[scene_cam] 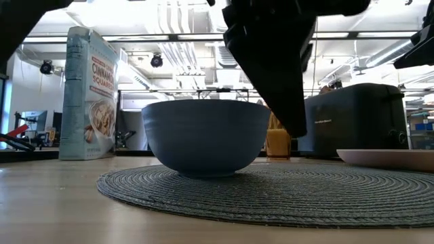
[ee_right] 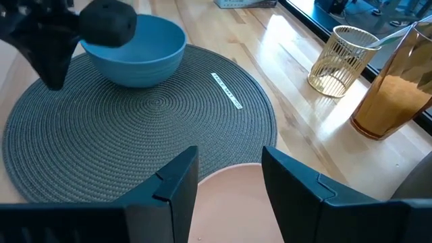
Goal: Arrange a breakfast setting
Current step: Adjust the gray table placemat
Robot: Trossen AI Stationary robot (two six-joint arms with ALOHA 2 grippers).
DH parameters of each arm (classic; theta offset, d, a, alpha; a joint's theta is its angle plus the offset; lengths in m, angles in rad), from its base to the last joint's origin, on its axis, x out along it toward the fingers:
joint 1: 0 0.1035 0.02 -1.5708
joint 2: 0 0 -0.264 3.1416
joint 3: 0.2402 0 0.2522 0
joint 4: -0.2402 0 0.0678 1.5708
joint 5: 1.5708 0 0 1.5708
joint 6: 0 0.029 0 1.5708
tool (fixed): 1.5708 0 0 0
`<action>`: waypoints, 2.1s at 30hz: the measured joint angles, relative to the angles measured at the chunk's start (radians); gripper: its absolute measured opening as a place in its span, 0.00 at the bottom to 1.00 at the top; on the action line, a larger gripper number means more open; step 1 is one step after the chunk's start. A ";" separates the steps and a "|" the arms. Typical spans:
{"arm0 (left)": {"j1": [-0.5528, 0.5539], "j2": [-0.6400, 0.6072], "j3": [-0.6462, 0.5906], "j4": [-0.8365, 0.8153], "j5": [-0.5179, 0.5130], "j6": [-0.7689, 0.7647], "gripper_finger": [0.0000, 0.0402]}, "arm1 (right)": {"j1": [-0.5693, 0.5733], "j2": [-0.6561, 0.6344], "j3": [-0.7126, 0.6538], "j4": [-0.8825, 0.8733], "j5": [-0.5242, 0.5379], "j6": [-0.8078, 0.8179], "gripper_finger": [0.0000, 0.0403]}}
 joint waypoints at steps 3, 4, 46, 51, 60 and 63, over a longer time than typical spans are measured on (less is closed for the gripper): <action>0.003 0.012 0.005 0.002 0.005 0.001 0.00 | 0.000 0.000 0.000 0.000 0.000 0.000 0.38; 0.004 0.017 0.005 0.002 0.005 0.002 0.00 | 0.000 0.000 0.000 0.000 0.000 0.000 0.38; 0.023 0.084 0.004 -0.226 -0.015 -0.105 0.00 | 0.000 0.000 0.000 0.003 0.000 0.000 0.39; 0.025 0.085 -0.010 -0.303 -0.020 -0.130 0.00 | 0.000 0.000 0.000 0.004 0.000 0.000 0.38; 0.037 0.084 -0.044 -0.411 -0.052 -0.130 0.00 | 0.000 0.000 0.000 0.004 0.000 0.000 0.38; 0.040 0.084 -0.044 -0.425 -0.052 -0.130 0.00 | 0.000 0.000 0.000 0.004 0.000 0.000 0.38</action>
